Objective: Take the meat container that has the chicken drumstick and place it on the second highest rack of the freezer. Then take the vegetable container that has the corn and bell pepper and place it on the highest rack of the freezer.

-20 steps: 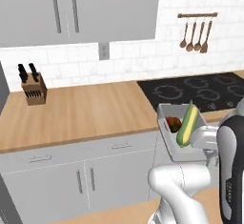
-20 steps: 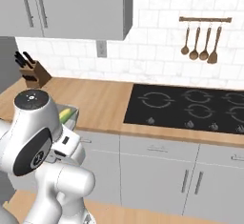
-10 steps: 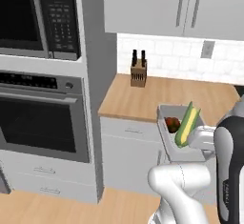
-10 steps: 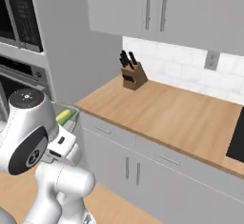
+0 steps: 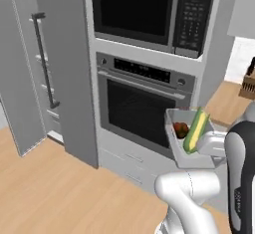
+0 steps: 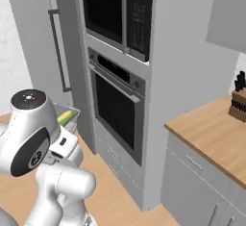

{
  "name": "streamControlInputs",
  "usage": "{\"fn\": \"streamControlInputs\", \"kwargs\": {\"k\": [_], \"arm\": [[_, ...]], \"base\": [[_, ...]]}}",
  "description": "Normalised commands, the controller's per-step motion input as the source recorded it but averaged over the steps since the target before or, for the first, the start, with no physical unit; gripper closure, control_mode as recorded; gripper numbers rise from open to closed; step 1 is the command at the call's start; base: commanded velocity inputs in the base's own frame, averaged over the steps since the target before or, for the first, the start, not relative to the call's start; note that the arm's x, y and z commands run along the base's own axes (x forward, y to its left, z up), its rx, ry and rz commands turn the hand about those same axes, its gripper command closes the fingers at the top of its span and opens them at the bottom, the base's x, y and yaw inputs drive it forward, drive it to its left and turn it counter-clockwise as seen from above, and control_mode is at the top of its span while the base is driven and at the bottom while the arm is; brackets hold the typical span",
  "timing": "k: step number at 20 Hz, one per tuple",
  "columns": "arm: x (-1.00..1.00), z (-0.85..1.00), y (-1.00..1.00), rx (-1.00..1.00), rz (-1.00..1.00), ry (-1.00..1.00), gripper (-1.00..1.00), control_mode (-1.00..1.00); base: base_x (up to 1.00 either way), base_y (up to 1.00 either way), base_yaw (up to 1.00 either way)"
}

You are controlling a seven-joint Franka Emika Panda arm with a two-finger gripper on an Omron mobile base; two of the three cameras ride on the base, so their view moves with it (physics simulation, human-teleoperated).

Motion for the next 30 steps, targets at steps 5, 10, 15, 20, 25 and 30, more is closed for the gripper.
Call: {"fn": "streamControlInputs", "kwargs": {"k": [5,10,15,20,25,30], "arm": [[0.0,0.0,0.0,0.0,0.0,0.0,1.0,1.0],[0.0,0.0,0.0,0.0,0.0,0.0,1.0,1.0],[0.0,0.0,0.0,0.0,0.0,0.0,1.0,1.0],[0.0,0.0,0.0,0.0,0.0,0.0,1.0,1.0],[0.0,0.0,0.0,0.0,0.0,0.0,1.0,1.0],[0.0,0.0,0.0,0.0,0.0,0.0,1.0,1.0]], "base": [[1.0,1.0,0.12],[1.0,1.0,-0.02],[0.98,0.96,-0.1],[0.99,0.97,-0.25],[0.95,1.0,-0.27],[0.76,1.0,-0.26]]}}
